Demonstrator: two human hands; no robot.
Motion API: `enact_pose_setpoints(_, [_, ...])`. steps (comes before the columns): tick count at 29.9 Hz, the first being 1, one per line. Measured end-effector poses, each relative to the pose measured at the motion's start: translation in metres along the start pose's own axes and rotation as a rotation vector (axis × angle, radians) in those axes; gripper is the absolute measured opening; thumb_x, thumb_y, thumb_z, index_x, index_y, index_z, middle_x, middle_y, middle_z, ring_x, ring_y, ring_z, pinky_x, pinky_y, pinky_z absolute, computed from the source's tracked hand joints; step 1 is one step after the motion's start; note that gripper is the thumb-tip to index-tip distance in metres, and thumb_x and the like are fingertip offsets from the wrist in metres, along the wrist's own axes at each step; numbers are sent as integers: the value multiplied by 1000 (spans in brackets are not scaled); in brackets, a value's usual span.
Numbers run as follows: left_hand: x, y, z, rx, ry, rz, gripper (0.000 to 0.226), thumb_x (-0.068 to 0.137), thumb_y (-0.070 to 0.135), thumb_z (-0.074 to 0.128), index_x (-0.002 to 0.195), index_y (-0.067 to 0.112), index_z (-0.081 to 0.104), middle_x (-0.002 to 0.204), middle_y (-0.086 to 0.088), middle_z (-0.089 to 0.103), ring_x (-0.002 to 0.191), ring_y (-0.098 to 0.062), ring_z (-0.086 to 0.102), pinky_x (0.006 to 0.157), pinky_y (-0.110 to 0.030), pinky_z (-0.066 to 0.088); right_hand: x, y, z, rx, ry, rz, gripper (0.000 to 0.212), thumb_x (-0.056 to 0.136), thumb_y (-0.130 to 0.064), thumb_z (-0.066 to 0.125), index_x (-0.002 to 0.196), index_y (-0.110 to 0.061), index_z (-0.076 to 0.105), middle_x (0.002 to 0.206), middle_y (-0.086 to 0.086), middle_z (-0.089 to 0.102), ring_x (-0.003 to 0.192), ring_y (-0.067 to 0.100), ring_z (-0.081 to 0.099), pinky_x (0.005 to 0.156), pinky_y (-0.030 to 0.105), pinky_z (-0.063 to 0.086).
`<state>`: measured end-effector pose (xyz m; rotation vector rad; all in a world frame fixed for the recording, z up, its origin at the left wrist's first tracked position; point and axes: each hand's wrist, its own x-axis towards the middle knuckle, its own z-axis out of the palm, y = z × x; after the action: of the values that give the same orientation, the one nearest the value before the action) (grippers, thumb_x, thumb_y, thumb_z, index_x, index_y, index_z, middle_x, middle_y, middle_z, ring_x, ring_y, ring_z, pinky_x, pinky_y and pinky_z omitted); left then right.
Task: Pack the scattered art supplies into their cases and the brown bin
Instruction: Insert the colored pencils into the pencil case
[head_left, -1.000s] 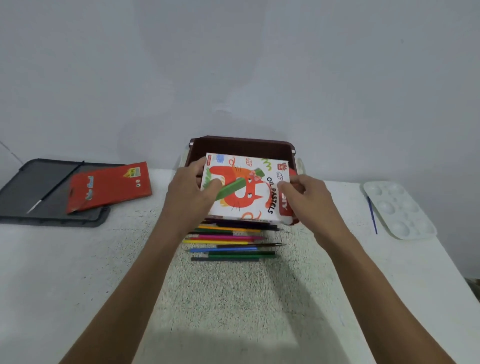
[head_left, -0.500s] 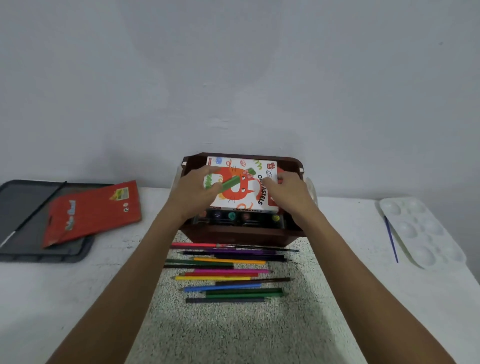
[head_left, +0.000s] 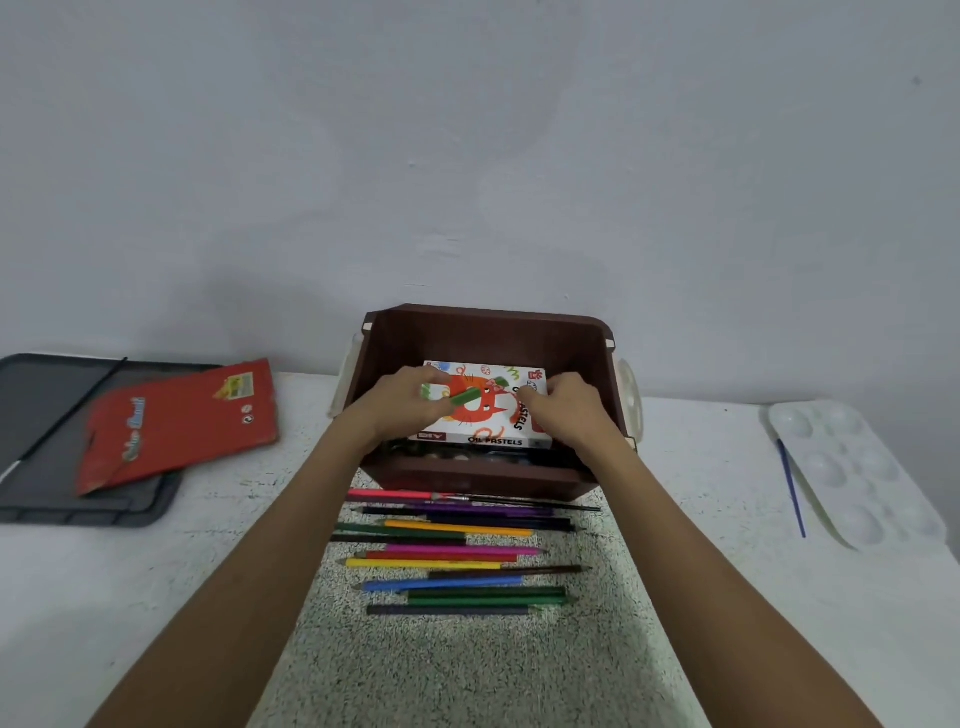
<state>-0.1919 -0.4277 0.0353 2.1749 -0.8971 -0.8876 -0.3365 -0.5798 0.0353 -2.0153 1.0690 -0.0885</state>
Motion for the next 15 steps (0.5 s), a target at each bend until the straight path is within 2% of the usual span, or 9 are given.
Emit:
enact_pose_setpoints(4, [1,-4,3,10,14,13,57,89,37,66,141,23,45,132,-3,55,105,-17,60,84,-30,54,-3,1,-1,-9,18,-25,34,95,-34,56,117,-8,63,112,6,69,84,14,61,52,17,38])
enact_pose_setpoints(8, [-1,-5,1,-9,47,28,59,92,29,64,144,23,37,126,0,58,97,-13,63,79,-29,58,-7,-2,-4,-41,-33,-44,48,95,-36,55,135,-10,50,126,6,63,90,14,58,53,15,38])
enact_pose_setpoints(10, [-7,-4,0,44,66,62,55,94,30,61,143,22,38,129,-2,56,103,-15,62,80,-30,57,-12,-4,-5,-62,-40,-75,50,96,-36,54,139,-12,46,129,6,60,91,13,55,55,15,37])
enact_pose_setpoints(13, [-21,-3,-1,118,139,192,47,96,31,58,140,20,45,136,-4,54,125,-21,52,93,-35,52,-26,-10,-9,-85,-16,-150,50,97,-35,55,140,-13,44,132,5,59,91,11,56,59,16,41])
enact_pose_setpoints(15, [-37,-4,-3,50,218,269,39,97,28,57,135,21,52,131,1,57,122,-14,52,90,-26,52,-38,-14,-9,-85,28,-205,55,97,-37,55,144,-13,40,137,5,55,102,14,59,75,24,51])
